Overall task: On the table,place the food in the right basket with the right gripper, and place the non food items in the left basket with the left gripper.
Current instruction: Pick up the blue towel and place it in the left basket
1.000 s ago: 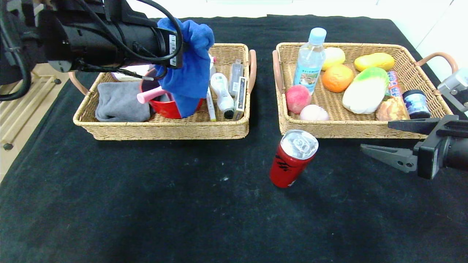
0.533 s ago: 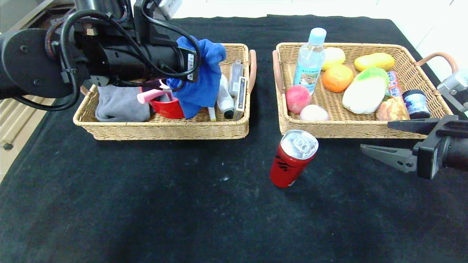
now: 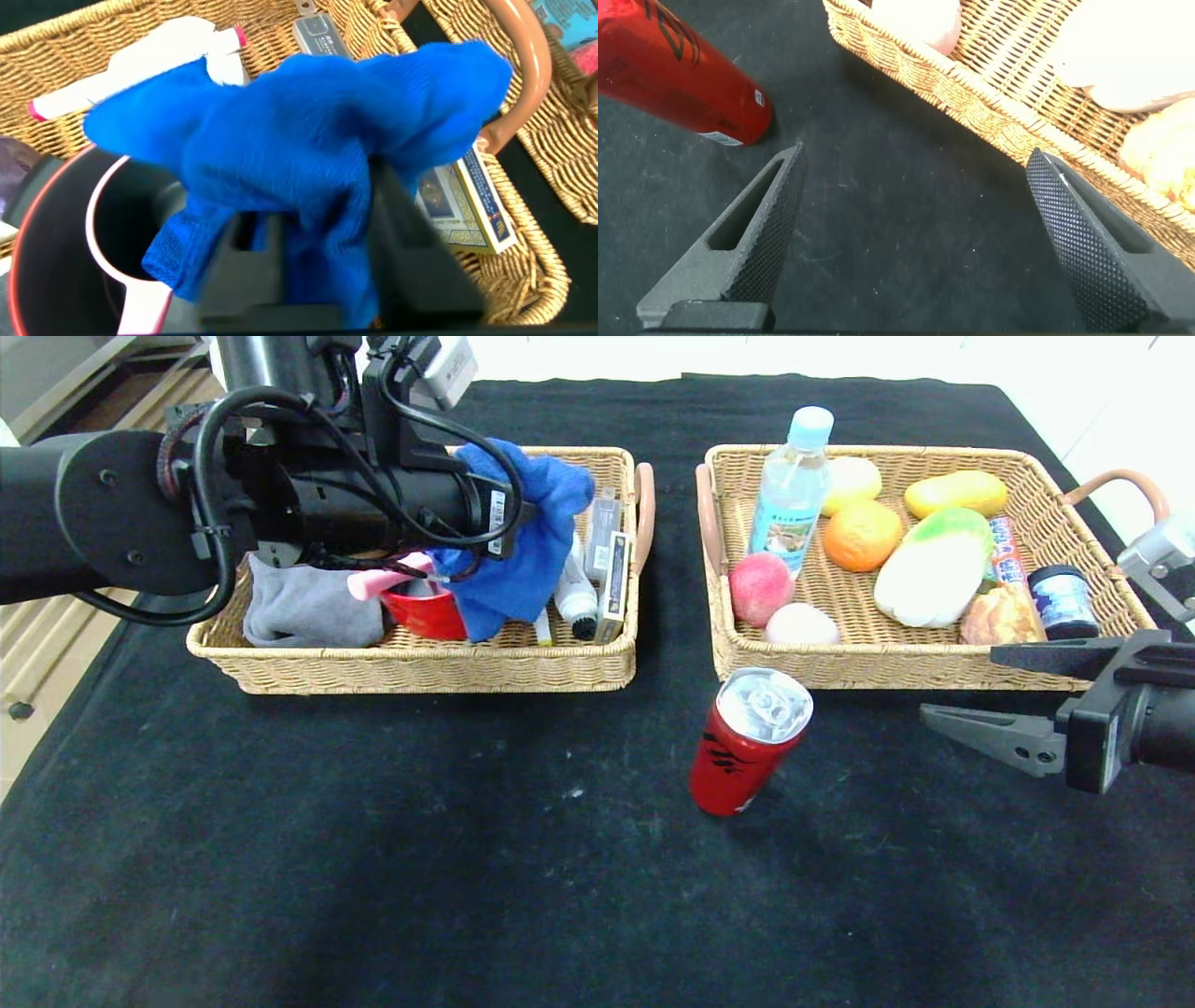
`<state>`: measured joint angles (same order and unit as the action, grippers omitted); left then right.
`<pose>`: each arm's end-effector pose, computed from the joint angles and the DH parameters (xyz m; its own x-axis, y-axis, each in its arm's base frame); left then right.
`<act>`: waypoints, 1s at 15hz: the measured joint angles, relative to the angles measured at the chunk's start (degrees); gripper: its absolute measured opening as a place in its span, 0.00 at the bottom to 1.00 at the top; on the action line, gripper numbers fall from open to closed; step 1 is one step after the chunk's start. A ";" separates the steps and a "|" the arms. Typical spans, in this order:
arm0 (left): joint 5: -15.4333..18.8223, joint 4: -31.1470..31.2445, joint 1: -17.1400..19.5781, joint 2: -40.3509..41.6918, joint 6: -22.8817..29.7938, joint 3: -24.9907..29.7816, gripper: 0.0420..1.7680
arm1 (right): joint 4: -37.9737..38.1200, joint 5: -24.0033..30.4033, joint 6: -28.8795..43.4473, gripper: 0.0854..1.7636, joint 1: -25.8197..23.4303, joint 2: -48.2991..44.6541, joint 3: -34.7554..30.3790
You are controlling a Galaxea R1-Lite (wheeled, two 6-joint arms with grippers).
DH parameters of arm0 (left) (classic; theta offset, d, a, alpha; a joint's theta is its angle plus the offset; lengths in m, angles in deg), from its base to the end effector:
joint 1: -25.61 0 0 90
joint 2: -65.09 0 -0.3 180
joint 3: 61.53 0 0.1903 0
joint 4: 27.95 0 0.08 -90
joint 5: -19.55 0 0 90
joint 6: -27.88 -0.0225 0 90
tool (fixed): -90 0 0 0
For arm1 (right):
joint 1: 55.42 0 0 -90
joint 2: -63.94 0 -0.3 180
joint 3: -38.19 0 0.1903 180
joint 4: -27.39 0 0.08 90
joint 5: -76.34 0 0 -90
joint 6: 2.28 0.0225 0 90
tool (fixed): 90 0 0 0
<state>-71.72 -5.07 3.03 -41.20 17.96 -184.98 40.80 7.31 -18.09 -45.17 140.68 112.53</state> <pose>0.3399 -0.1408 0.3339 0.9270 -0.3615 -0.0996 0.3739 0.9111 0.1736 0.2136 0.0468 0.2565 0.8204 0.5120 -0.2544 -0.5589 0.8119 -0.1683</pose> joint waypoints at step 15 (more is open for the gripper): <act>0.61 0.78 0.00 1.02 -0.38 0.13 0.88 | 0.02 -0.05 0.02 0.97 0.00 -0.01 0.00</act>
<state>-71.11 -4.29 3.03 -40.17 17.58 -184.85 40.83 7.26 -18.07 -45.17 140.67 112.53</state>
